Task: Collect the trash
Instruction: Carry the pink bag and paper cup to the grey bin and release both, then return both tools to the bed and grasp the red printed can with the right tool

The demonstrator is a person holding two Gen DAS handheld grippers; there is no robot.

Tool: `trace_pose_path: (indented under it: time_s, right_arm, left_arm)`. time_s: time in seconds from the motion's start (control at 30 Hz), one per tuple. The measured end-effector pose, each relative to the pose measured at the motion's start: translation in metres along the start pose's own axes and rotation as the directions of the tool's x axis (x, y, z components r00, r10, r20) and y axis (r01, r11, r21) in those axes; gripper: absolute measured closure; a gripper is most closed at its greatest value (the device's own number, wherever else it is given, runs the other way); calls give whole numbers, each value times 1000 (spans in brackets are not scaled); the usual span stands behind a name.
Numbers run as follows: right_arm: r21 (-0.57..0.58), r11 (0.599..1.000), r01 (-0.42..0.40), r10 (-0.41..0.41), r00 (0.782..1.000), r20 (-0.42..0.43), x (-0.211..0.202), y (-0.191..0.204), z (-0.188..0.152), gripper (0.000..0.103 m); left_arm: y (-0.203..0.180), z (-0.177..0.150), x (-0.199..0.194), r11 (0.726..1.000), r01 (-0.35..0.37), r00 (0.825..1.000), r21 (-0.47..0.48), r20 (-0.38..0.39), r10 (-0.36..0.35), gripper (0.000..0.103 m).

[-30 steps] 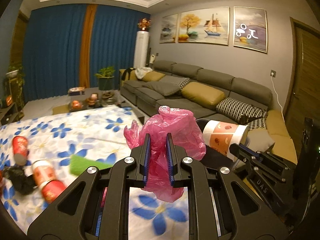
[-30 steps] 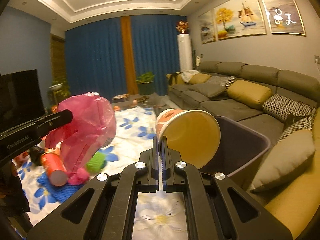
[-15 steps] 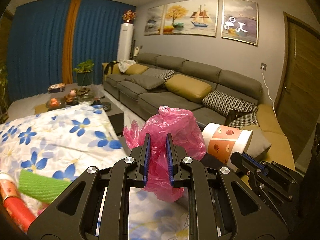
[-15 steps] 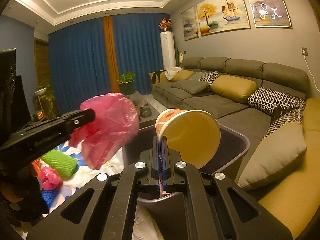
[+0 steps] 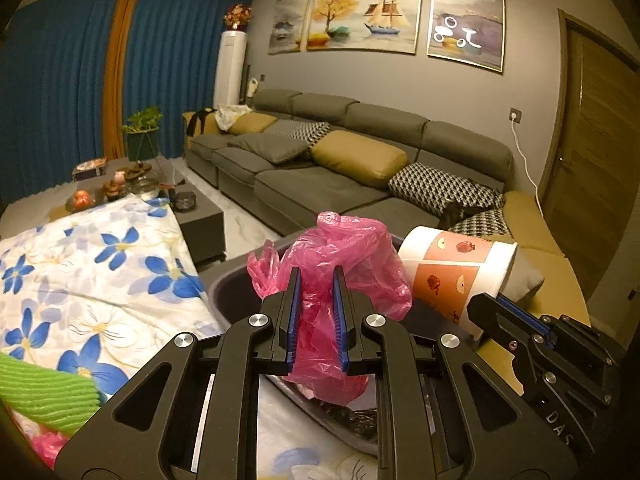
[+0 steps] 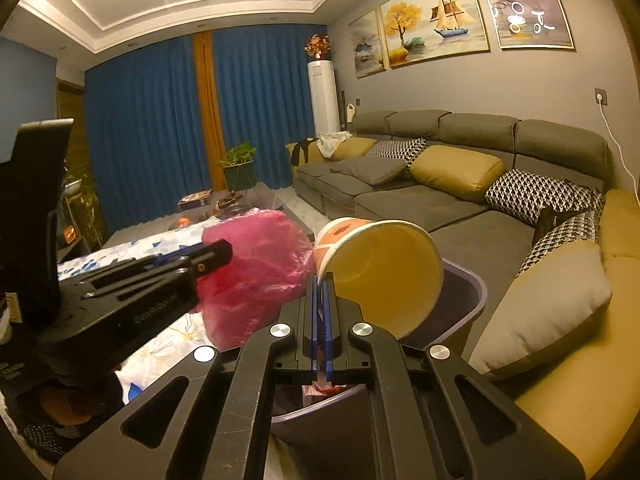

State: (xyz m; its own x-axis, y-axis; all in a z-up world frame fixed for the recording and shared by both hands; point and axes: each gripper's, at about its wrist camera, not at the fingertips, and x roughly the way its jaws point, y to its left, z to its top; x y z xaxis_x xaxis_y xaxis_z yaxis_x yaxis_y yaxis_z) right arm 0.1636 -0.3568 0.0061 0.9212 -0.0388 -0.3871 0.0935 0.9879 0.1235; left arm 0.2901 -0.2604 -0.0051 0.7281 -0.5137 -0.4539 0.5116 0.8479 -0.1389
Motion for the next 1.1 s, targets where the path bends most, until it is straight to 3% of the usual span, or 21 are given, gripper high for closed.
trace_pose_path:
  time_s: [0.33, 0.43, 0.47, 0.57, 0.8, 0.97, 1.03, 1.1]
  right_arm:
    - [3, 1000, 6, -6, 1000, -13, 4, -2, 2, 100]
    - [5, 1000, 6, -6, 1000, -19, 5, -2, 2, 100]
    - [6, 1000, 5, -5, 1000, -20, 5, -3, 2, 100]
    - [9, 1000, -2, 2, 1000, -26, 8, -5, 5, 100]
    - [-12, 1000, -18, 18, 999, -38, 16, 1, 7, 99]
    - [-18, 1000, -18, 17, 999, -42, 23, 5, 4, 98]
    - [-18, 1000, -13, 12, 999, -50, 26, 5, 4, 90]
    - [-12, 1000, -1, 1, 999, -42, 26, 5, 3, 57]
  left_arm:
    - [-1, -7, 18, 1000, 28, 998, -13, -52, -29, 88]
    - [2, -8, 21, 999, 40, 997, -18, -66, -41, 82]
    - [3, -9, 21, 999, 40, 997, -22, -69, -42, 75]
    - [13, -11, 17, 998, 25, 998, -50, -53, -28, 33]
    - [37, -10, -19, 991, -101, 995, -85, 9, 102, 23]
    - [54, -15, -75, 972, -203, 971, -116, 101, 215, 14]
    - [61, -20, -95, 962, -241, 959, -126, 121, 256, 14]
    - [70, -26, -113, 950, -280, 945, -137, 133, 298, 13]
